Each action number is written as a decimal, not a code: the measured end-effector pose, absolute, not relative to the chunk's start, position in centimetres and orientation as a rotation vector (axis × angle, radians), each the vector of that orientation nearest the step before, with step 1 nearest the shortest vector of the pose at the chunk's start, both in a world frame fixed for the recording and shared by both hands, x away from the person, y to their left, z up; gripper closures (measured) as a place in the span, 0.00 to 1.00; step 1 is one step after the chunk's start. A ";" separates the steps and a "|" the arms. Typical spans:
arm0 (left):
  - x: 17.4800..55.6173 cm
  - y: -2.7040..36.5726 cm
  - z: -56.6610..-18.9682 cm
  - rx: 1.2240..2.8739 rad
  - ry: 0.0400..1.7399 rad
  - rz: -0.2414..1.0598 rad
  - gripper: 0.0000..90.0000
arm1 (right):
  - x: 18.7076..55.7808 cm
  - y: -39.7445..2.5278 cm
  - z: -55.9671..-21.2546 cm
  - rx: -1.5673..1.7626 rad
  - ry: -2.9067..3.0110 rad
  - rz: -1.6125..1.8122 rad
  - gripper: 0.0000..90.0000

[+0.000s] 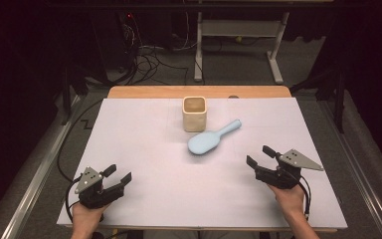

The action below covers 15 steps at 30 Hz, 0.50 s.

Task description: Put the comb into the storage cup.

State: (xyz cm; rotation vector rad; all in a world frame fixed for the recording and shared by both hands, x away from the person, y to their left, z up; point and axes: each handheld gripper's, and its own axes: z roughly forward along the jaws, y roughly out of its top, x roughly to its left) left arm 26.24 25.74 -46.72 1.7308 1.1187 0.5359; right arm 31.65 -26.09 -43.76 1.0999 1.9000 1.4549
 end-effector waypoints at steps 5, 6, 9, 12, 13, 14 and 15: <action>26.2 25.8 -46.8 1.730 1.121 0.536 0.37 | 32.2 -25.5 -43.7 1.096 1.913 1.442 0.31; 26.2 25.8 -46.8 1.730 1.121 0.536 0.37 | 32.2 -25.4 -43.7 1.092 1.917 1.442 0.31; 26.1 25.8 -46.7 1.727 1.119 0.537 0.37 | 32.5 -25.1 -43.6 1.089 1.917 1.442 0.31; 26.1 25.8 -46.7 1.727 1.118 0.537 0.37 | 32.7 -25.0 -43.6 1.094 1.914 1.452 0.31; 26.1 25.7 -46.7 1.726 1.117 0.538 0.37 | 32.8 -24.9 -43.6 1.097 1.914 1.451 0.31; 26.1 25.7 -46.7 1.726 1.116 0.539 0.37 | 32.9 -24.9 -43.6 1.098 1.914 1.450 0.31; 26.1 25.8 -46.7 1.726 1.116 0.540 0.37 | 33.1 -24.8 -43.6 1.106 1.916 1.463 0.32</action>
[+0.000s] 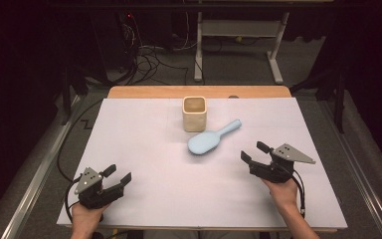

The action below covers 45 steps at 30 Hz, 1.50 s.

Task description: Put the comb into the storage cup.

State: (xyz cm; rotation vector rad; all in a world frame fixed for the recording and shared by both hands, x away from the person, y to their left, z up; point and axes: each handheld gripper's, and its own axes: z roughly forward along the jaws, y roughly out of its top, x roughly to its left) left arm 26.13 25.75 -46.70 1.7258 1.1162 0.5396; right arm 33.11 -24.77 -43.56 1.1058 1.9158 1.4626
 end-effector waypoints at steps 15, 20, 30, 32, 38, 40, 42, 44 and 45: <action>26.4 25.6 -46.7 1.734 1.103 0.527 0.37 | 34.6 -24.2 -43.5 1.152 1.897 1.478 0.32; 26.4 25.5 -46.7 1.739 1.097 0.528 0.37 | 35.4 -23.6 -43.7 1.155 1.910 1.458 0.33; 26.4 25.5 -46.6 1.731 1.098 0.529 0.37 | 36.5 -22.6 -43.1 1.131 1.923 1.436 0.33; 26.4 25.5 -46.6 1.731 1.098 0.530 0.37 | 36.8 -22.4 -43.0 1.127 1.926 1.435 0.34; 26.1 25.5 -46.4 1.722 1.086 0.550 0.38 | 37.6 -21.7 -42.7 1.126 1.940 1.430 0.34; 26.0 25.5 -46.3 1.720 1.083 0.551 0.38 | 37.7 -21.6 -42.6 1.124 1.942 1.431 0.34; 26.0 25.5 -46.4 1.718 1.084 0.548 0.38 | 37.9 -21.4 -42.3 1.121 1.944 1.433 0.34; 26.1 25.5 -46.4 1.720 1.082 0.543 0.38 | 38.2 -21.2 -42.0 1.108 1.946 1.436 0.35; 26.1 25.4 -46.4 1.725 1.078 0.543 0.38 | 38.2 -21.2 -42.0 1.108 1.946 1.436 0.35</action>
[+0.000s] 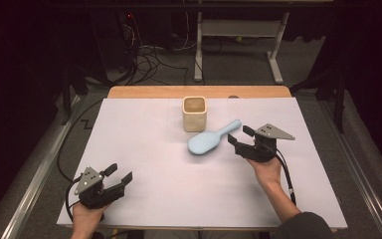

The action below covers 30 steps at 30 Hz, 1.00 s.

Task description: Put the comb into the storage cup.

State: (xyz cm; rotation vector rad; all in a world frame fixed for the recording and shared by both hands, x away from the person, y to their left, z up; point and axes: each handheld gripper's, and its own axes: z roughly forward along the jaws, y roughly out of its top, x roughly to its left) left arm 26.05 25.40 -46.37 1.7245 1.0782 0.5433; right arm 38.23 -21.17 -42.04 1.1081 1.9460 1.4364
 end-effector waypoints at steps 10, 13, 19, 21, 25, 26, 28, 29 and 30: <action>26.1 25.2 -46.4 1.728 1.072 0.536 0.38 | 39.5 -21.1 -41.7 1.137 1.945 1.440 0.37; 26.0 25.2 -46.4 1.733 1.067 0.538 0.38 | 39.9 -21.0 -41.7 1.148 1.946 1.432 0.37; 26.0 25.1 -46.4 1.742 1.063 0.536 0.38 | 40.9 -20.7 -42.0 1.174 1.962 1.407 0.37; 26.1 25.2 -46.4 1.739 1.065 0.536 0.38 | 41.2 -20.6 -42.0 1.181 1.968 1.408 0.38; 26.1 25.2 -46.4 1.733 1.069 0.532 0.38 | 41.5 -20.4 -41.7 1.181 1.990 1.400 0.40; 26.1 25.2 -46.4 1.734 1.070 0.530 0.38 | 41.6 -20.3 -41.6 1.182 1.996 1.398 0.40; 26.1 25.3 -46.4 1.731 1.071 0.529 0.38 | 41.8 -20.1 -41.2 1.183 2.009 1.396 0.40; 26.1 25.3 -46.4 1.732 1.072 0.529 0.38 | 41.9 -20.0 -41.1 1.181 2.007 1.401 0.40; 26.1 25.3 -46.4 1.732 1.072 0.529 0.38 | 41.9 -20.0 -41.1 1.181 2.007 1.401 0.40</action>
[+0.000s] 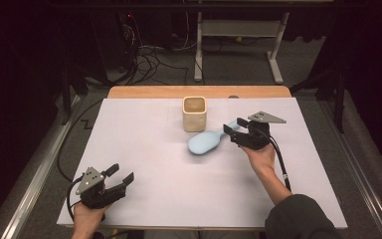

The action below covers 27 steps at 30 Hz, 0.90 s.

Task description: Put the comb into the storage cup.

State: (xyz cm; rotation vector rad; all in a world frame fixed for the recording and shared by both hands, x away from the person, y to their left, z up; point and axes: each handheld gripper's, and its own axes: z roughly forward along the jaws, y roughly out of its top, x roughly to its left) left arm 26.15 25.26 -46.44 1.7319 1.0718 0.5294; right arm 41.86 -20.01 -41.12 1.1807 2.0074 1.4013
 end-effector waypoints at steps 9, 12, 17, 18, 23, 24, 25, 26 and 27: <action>26.2 25.2 -46.4 1.749 1.072 0.549 0.38 | 43.3 -19.3 -40.4 1.225 2.172 1.216 0.52; 26.2 25.2 -46.5 1.750 1.069 0.548 0.38 | 43.7 -19.1 -40.3 1.231 2.226 1.173 0.54; 26.0 25.3 -46.3 1.743 1.064 0.554 0.38 | 44.2 -18.7 -39.7 1.222 2.279 1.123 0.63; 26.0 25.3 -46.3 1.741 1.065 0.554 0.38 | 44.6 -18.5 -39.5 1.228 2.303 1.085 0.65; 25.9 25.3 -46.3 1.740 1.060 0.558 0.38 | 45.5 -17.8 -39.0 1.215 2.332 0.949 0.76; 25.9 25.3 -46.3 1.740 1.060 0.558 0.38 | 45.7 -17.6 -39.0 1.215 2.344 0.907 0.79; 25.9 25.3 -46.3 1.740 1.060 0.559 0.38 | 45.7 -17.6 -39.0 1.215 2.344 0.907 0.79; 25.9 25.3 -46.3 1.739 1.060 0.558 0.38 | 46.2 -17.3 -38.8 1.219 2.367 0.854 0.84; 25.9 25.3 -46.3 1.739 1.060 0.558 0.38 | 46.6 -17.2 -38.8 1.221 2.381 0.828 0.87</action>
